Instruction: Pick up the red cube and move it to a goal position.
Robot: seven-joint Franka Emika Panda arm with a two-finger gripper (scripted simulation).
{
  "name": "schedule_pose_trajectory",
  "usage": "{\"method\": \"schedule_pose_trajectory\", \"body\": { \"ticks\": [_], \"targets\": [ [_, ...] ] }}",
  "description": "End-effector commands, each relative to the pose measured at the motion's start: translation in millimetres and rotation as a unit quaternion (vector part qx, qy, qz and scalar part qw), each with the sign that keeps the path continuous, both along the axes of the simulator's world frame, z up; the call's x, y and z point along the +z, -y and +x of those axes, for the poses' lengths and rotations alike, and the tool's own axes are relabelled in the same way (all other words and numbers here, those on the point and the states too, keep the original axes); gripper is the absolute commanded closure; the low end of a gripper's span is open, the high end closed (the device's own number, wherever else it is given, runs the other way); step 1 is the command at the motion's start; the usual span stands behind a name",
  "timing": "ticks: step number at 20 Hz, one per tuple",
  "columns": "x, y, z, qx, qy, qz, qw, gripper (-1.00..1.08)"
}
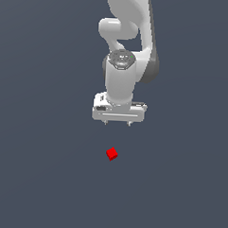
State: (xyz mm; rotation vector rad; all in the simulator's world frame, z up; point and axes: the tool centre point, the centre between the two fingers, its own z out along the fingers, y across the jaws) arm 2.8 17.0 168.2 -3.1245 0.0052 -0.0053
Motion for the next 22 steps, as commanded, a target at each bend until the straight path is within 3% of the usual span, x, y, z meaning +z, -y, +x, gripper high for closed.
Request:
{"method": "schedule_pose_trajectory", "body": {
  "ticks": [1, 14, 22],
  "targets": [
    [0, 0, 0, 0.0, 0.0, 0.0, 1.0, -0.92],
    [-29, 7, 14, 0.054, 0.0, -0.001, 0.9986, -0.92],
    [-76, 15, 39, 0.143, 0.0, -0.004, 0.9898, -0.92]
  ]
}}
